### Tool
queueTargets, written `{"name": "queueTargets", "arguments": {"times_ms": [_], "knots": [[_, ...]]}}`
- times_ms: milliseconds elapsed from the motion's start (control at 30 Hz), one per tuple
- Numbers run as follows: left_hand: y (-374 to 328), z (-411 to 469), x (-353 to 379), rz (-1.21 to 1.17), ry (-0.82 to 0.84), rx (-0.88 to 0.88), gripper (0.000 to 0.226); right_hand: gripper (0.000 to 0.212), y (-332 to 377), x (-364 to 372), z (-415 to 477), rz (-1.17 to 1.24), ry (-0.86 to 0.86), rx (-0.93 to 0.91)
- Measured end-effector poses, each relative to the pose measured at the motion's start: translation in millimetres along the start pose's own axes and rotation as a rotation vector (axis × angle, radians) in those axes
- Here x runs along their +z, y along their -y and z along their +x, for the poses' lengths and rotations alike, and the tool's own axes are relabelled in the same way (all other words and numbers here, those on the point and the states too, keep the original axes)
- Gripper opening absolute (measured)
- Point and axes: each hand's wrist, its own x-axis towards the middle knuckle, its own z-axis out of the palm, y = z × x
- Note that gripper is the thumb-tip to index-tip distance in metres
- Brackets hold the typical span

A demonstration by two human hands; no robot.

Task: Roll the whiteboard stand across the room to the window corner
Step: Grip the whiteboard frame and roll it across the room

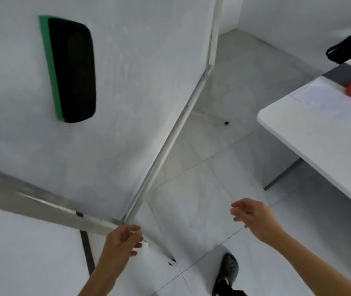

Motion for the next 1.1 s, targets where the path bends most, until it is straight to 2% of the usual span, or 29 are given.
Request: {"name": "queueTargets", "arguments": {"times_ms": [200, 367, 600, 767, 867, 967, 1067, 1100], "knots": [[-69.9, 38.2, 108.3, -0.047, 0.043, 0.032, 0.007, 0.007, -47.9, -83.7, 37.4, 0.067, -0.072, 0.124], [-138.1, 92.4, 141.5, -0.044, 0.052, 0.081, 0.008, 0.006, -42.2, -124.6, 100.0, 0.132, -0.114, 0.16], [-244.4, 211.1, 178.1, -0.015, 0.081, 0.133, 0.008, 0.006, 2.1, -173.6, 223.2, 0.285, -0.216, 0.172], [-343.1, 275.5, 196.7, 0.024, 0.149, 0.251, 0.007, 0.006, 47.4, -215.7, 306.1, 0.349, -0.285, 0.152], [-389.1, 304.6, 204.2, 0.013, 0.135, 0.286, 0.005, 0.007, 70.4, -239.3, 358.4, 0.361, -0.283, 0.117], [-426.3, 330.1, 213.4, -0.009, 0.111, 0.294, 0.017, 0.007, 92.4, -260.7, 416.3, 0.345, -0.245, 0.074], [-456.6, 362.4, 226.9, -0.009, 0.048, 0.295, 0.003, 0.007, 112.2, -286.0, 482.0, 0.329, -0.183, 0.017], [-465.3, 371.6, 230.8, 0.005, 0.025, 0.296, 0.006, 0.007, 119.5, -294.4, 502.7, 0.311, -0.159, 0.001]]}}
